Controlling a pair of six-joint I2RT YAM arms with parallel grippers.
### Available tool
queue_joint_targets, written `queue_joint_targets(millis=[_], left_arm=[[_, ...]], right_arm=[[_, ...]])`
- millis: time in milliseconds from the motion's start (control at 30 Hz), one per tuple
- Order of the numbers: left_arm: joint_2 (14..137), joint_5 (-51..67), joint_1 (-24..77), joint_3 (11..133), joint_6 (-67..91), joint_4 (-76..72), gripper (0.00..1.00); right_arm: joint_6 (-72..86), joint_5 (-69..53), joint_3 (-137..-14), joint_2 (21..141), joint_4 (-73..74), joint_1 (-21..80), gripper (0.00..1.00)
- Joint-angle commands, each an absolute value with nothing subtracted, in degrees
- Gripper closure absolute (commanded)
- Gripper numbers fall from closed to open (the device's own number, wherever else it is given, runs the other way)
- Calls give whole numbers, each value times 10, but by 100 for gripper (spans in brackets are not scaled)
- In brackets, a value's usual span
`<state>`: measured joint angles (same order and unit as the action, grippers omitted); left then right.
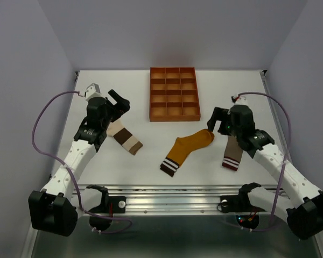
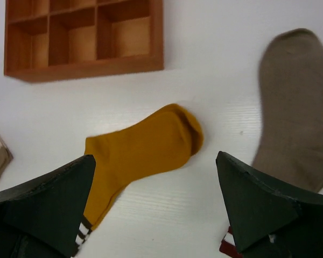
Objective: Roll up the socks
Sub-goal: Roll the sock at the center of the board.
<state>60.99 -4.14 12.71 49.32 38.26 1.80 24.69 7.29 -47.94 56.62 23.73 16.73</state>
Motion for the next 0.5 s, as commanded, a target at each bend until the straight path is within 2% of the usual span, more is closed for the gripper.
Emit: queue_joint_targets(millis=[0,267,467], left_arm=[[598,-63,145,468,406,54,1],[572,-90,150,461,417,118,1],[553,-88,149,457,419,127,1]], right_arm=[[191,182,-502,596,218,328,0],[119,258,-513,698,227,597,0],[65,175,-528,787,179,687,0]])
